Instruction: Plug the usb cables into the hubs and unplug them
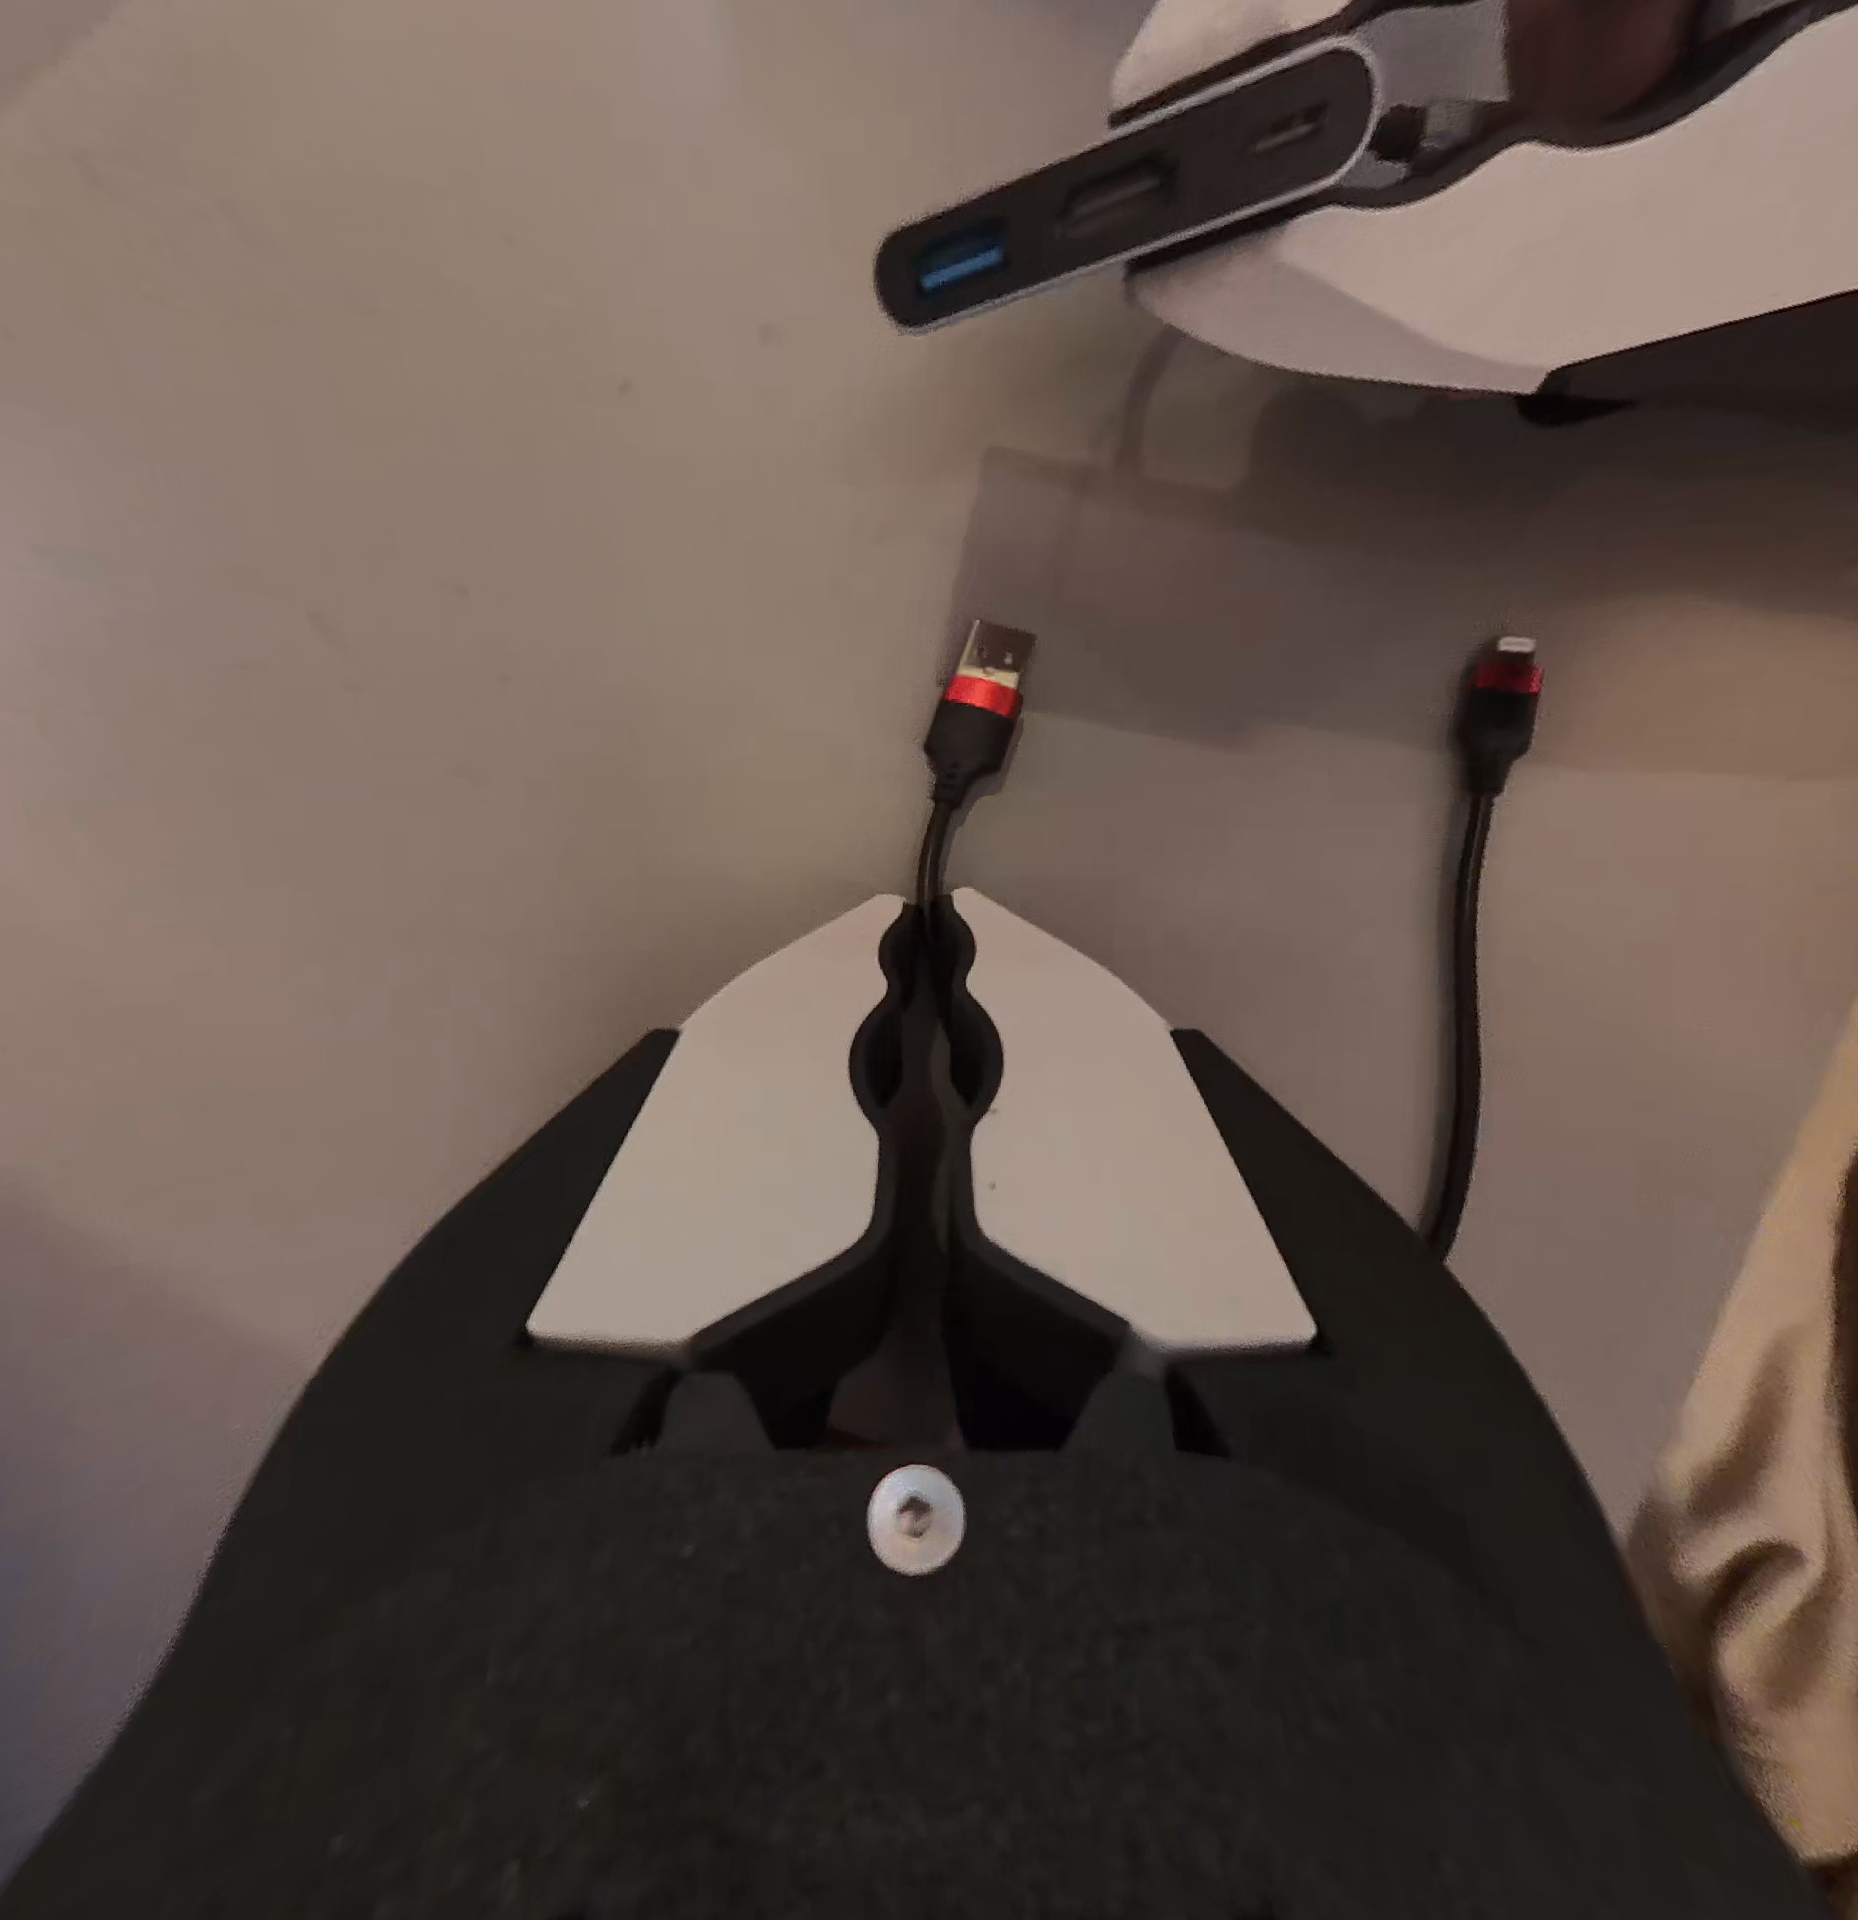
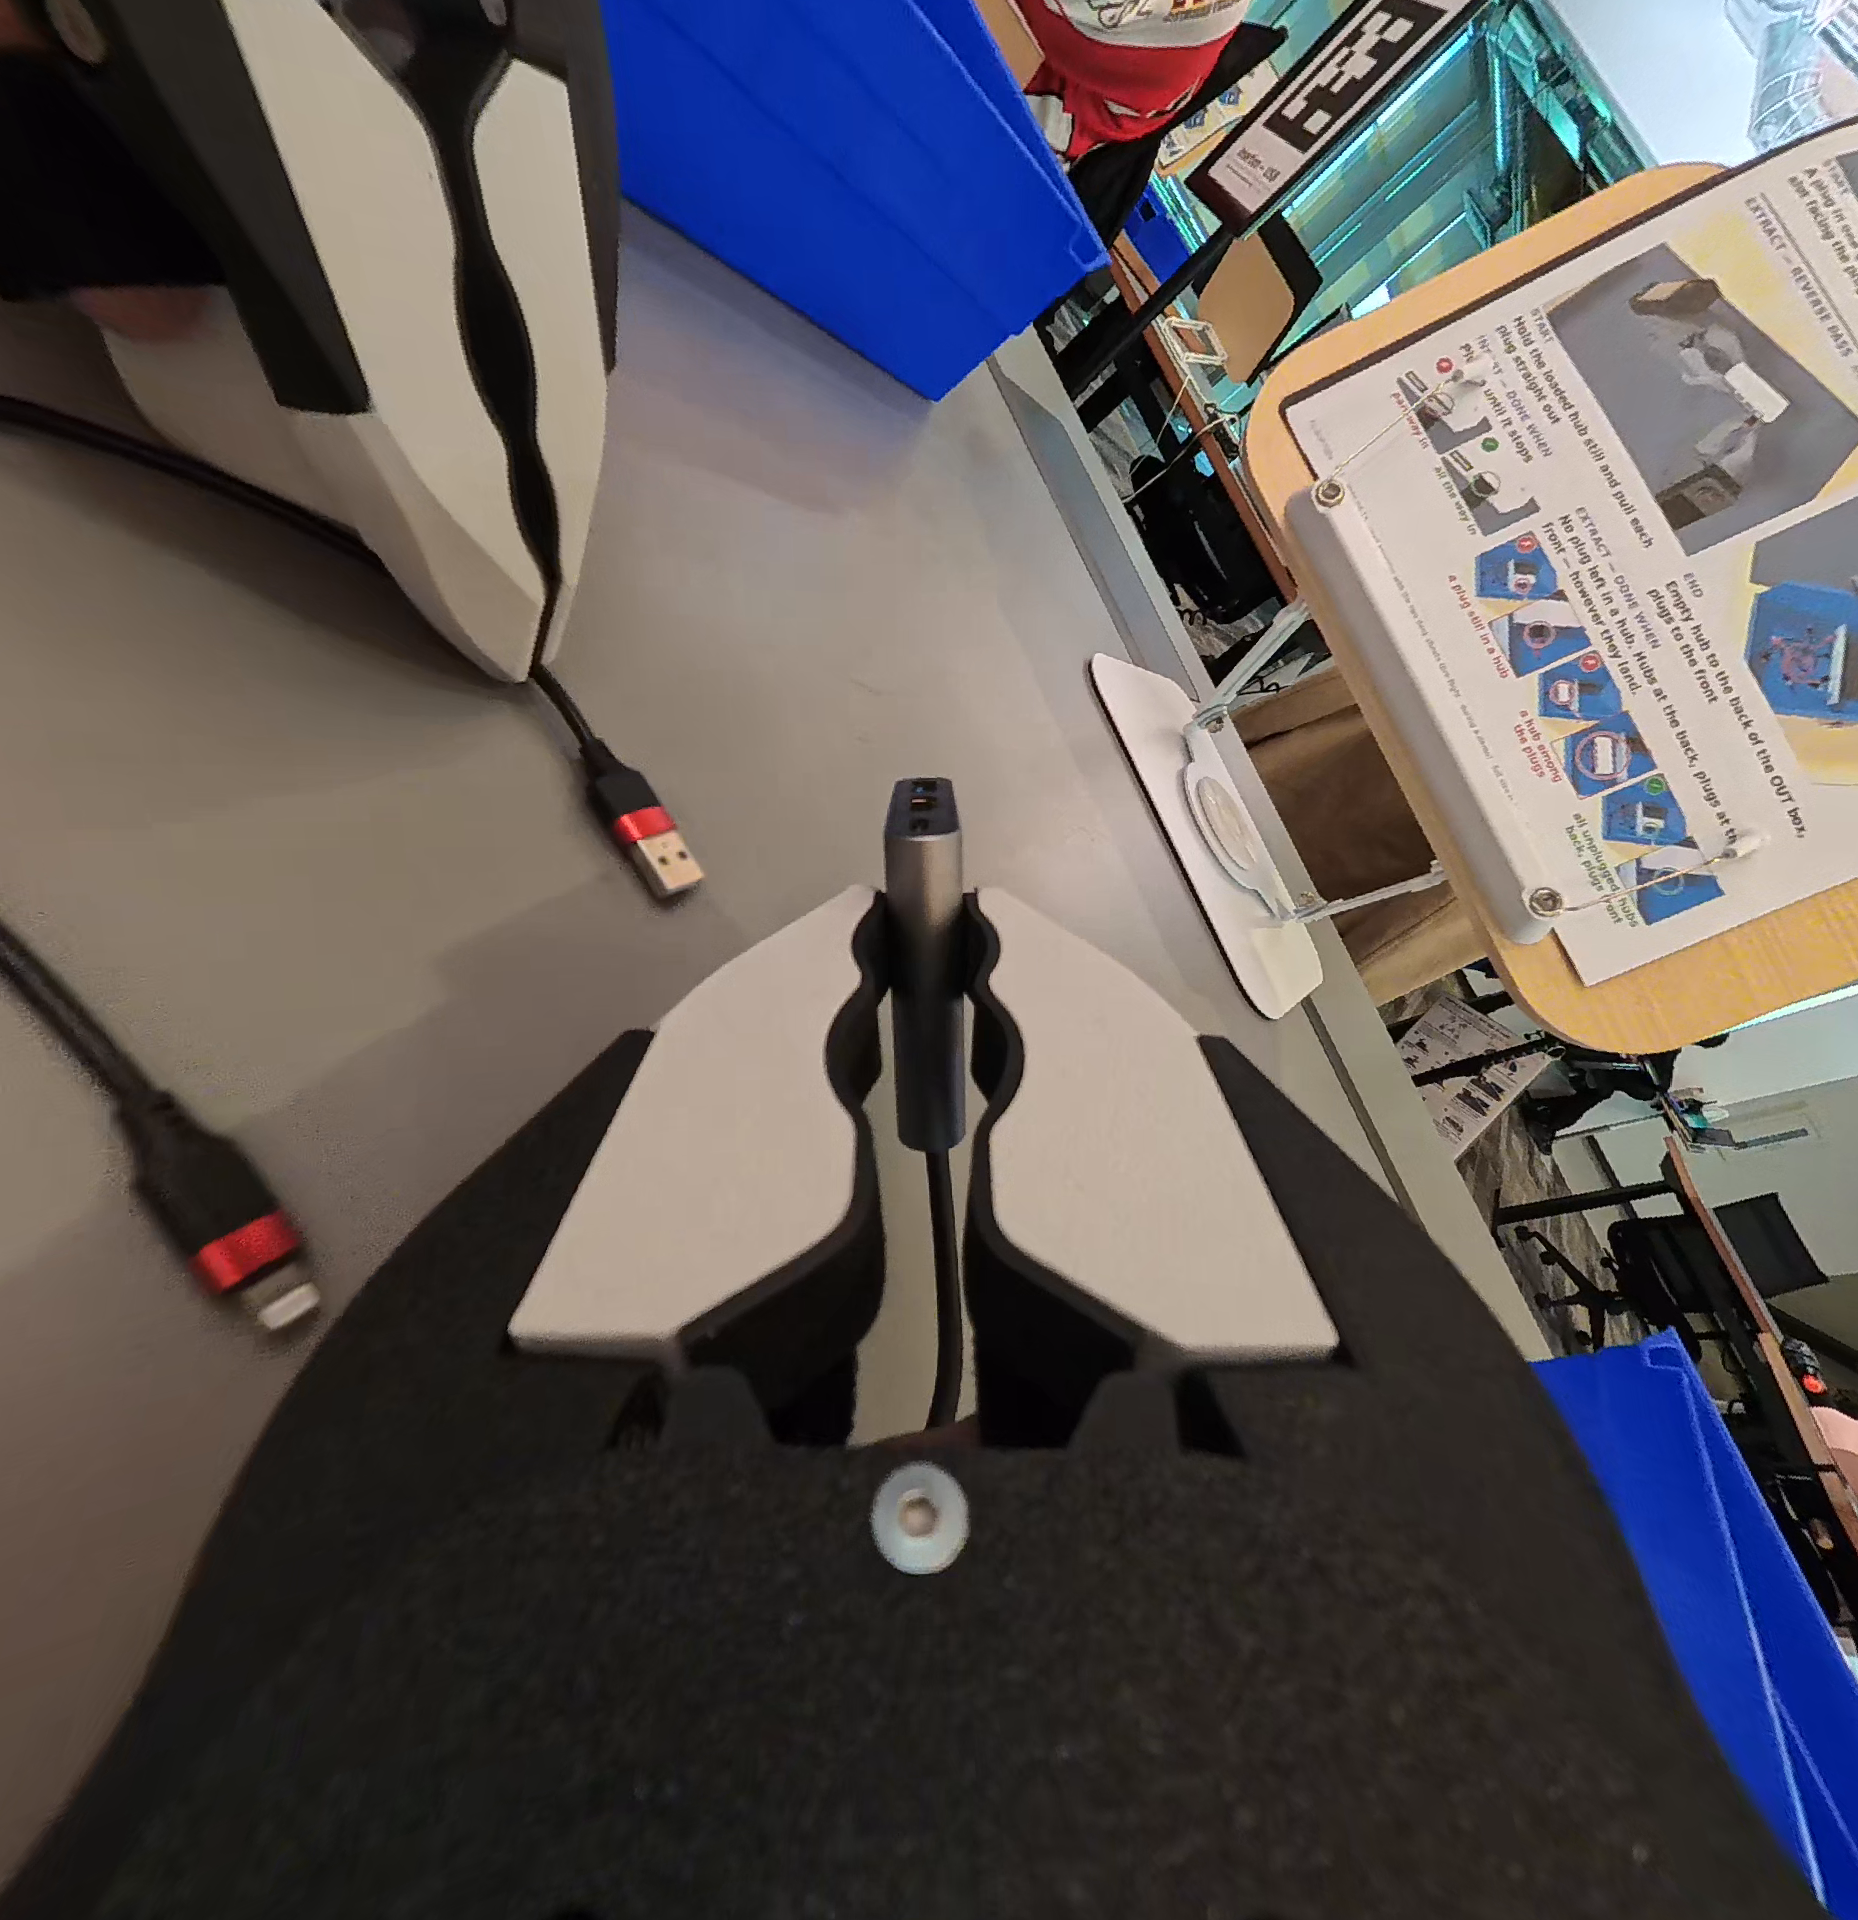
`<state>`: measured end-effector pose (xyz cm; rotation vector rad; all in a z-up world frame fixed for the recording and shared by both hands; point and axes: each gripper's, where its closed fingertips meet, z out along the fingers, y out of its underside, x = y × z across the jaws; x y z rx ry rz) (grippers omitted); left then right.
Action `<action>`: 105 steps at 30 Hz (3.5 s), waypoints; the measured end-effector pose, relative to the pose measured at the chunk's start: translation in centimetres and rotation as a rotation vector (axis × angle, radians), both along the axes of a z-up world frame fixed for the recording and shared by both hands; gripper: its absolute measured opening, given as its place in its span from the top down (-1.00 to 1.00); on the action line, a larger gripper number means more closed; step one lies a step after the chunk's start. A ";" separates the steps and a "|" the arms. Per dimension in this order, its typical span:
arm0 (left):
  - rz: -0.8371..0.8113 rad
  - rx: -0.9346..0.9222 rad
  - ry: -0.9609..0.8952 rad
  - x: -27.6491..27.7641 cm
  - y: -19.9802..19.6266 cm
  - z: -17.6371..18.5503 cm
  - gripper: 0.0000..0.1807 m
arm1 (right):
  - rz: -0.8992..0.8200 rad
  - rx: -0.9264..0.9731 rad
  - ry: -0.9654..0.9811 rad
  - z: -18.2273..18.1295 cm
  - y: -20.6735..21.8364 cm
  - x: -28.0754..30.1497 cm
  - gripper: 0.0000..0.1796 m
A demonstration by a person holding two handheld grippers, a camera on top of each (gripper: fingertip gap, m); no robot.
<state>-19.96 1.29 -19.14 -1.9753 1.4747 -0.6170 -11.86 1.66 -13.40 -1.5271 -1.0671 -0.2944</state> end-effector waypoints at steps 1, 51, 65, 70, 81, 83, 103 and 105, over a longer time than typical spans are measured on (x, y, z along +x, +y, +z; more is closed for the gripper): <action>-0.010 -0.023 -0.007 0.0 -0.4 0.2 0.97 | 0.007 0.002 -0.003 0.0 -0.1 -0.1 0.86; 0.038 -0.123 0.259 0.4 0.2 5.1 0.97 | -0.019 0.208 -0.311 -0.2 -0.4 -0.7 0.86; 0.021 -0.062 0.332 0.4 0.5 5.2 0.97 | -0.016 0.206 -0.344 -0.6 -0.4 -0.8 0.86; 0.003 -0.073 0.321 0.5 0.1 5.4 0.97 | -0.015 0.202 -0.349 -0.7 -0.3 -0.8 0.86; -0.009 -0.091 0.278 0.6 0.7 5.4 0.97 | -0.002 0.211 -0.360 -0.7 -0.6 -0.7 0.86; -0.014 -0.086 0.262 0.6 0.7 5.4 0.97 | 0.001 0.210 -0.361 -0.8 -0.6 -0.7 0.86; -0.086 -0.194 -0.062 1.8 1.4 4.5 0.97 | 0.013 0.120 -0.392 -2.5 -0.4 -0.1 0.86; -0.084 -0.200 -0.084 1.9 1.6 4.9 0.97 | 0.012 0.112 -0.374 -2.5 -0.4 -0.3 0.86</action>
